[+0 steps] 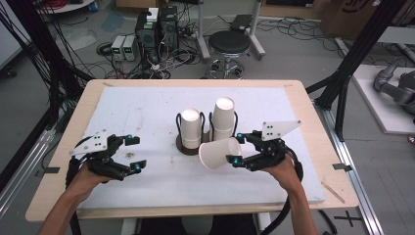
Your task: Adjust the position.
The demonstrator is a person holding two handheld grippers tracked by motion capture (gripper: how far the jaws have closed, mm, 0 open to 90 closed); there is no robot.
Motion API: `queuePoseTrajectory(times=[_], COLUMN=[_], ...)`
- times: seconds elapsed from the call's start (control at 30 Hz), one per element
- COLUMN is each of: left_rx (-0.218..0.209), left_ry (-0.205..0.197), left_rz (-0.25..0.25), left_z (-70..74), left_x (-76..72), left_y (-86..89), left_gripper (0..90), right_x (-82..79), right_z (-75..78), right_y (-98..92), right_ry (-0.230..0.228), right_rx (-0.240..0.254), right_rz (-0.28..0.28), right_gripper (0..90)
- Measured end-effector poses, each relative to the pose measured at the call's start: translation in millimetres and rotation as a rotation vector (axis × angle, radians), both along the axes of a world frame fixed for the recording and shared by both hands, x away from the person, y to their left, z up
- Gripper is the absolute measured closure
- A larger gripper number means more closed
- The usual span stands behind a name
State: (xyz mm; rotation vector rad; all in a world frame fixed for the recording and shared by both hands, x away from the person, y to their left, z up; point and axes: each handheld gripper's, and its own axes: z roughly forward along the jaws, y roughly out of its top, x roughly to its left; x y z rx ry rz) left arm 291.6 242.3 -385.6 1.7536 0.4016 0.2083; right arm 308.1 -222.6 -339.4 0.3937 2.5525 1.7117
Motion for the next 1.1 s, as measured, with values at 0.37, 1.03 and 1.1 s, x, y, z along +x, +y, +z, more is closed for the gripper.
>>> queuePoseTrajectory(times=[0.37,1.03,1.1], left_rx=[0.027,-0.026,-0.027], left_ry=[0.0,0.019,0.021], left_rz=[-0.138,-0.26,-0.264], left_z=[17.5,20.1,20.2], left_x=[12.6,24.7,25.0], left_y=[-30.7,-83.0,-88.0], left_gripper=[14.7,13.2,13.1], right_x=[2.6,4.2,5.0], right_z=[1.1,0.7,0.4], right_y=[9.5,26.4,27.9], right_ry=[0.006,0.01,0.012], right_rx=[0.009,0.065,0.065], right_rz=[0.038,0.097,0.099], right_gripper=[36.8,36.8,36.8])
